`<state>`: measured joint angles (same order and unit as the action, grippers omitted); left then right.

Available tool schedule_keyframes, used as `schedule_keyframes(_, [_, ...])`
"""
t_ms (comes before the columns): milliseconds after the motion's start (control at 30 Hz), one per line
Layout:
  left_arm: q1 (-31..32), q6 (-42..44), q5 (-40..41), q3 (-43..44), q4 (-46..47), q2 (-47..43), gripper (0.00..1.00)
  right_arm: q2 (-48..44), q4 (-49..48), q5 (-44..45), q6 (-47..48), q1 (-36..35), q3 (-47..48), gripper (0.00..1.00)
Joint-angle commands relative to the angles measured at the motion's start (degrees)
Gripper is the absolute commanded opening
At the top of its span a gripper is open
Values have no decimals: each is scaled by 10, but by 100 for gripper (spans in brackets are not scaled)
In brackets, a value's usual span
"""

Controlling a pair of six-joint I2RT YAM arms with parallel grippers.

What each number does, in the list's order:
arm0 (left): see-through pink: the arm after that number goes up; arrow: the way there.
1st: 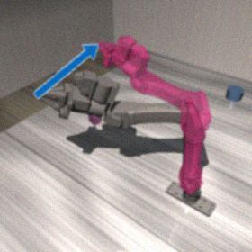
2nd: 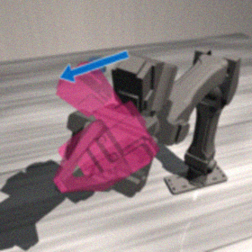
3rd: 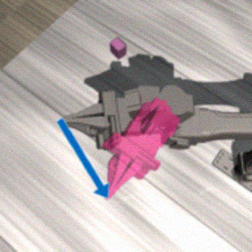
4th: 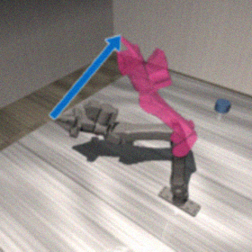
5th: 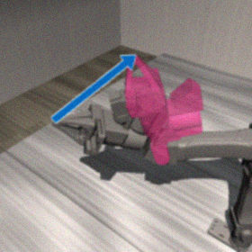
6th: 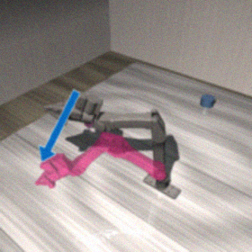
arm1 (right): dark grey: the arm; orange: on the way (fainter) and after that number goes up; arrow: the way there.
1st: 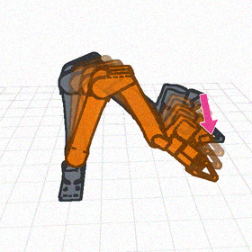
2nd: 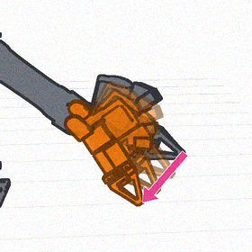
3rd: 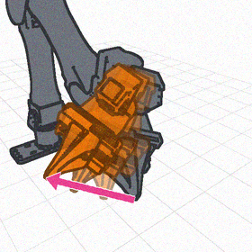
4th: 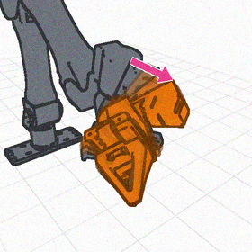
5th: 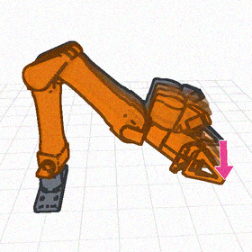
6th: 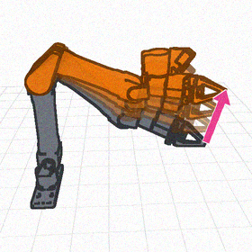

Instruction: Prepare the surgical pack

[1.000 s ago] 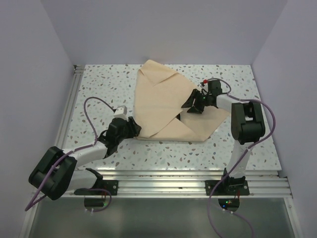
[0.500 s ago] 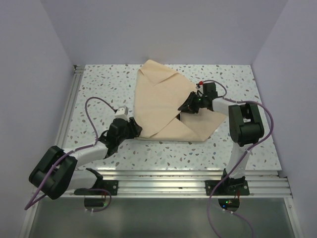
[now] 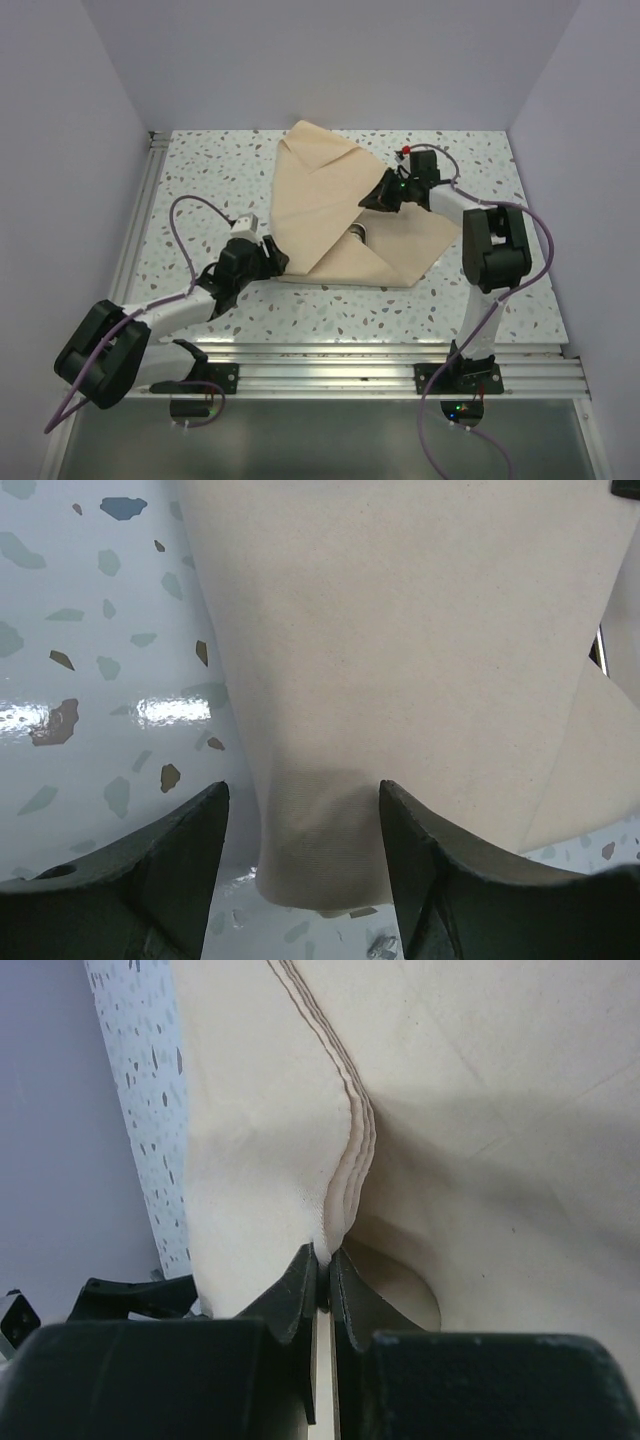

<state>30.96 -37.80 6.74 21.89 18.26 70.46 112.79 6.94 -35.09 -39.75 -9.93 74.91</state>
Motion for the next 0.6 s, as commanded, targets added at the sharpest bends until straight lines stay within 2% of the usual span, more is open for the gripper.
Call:
schedule_keyframes(0, [4, 12, 10, 25, -16, -14, 66, 15, 23, 21, 27, 13, 41, 0])
schedule_keyframes(233, [2, 4, 16, 51, -40, 13, 68, 31, 25, 20, 38, 14, 42, 0])
schedule_keyframes(333, [-4, 1, 12, 59, -39, 37, 61, 37, 23, 20, 40, 16, 43, 0])
schedule_keyframes(367, [-5, 1, 6, 60, -38, 43, 56, 37, 23, 20, 40, 16, 44, 0])
schedule_keyframes(400, [-5, -3, 6, 59, -34, 55, 46, 41, 21, 19, 41, 17, 45, 0])
schedule_keyframes(467, [-4, -7, 5, 54, -30, 66, 33, 43, 19, 17, 42, 18, 49, 0])
schedule_keyframes(567, [-4, -18, 16, 47, -27, 81, 12, 44, 19, 16, 42, 18, 50, 4])
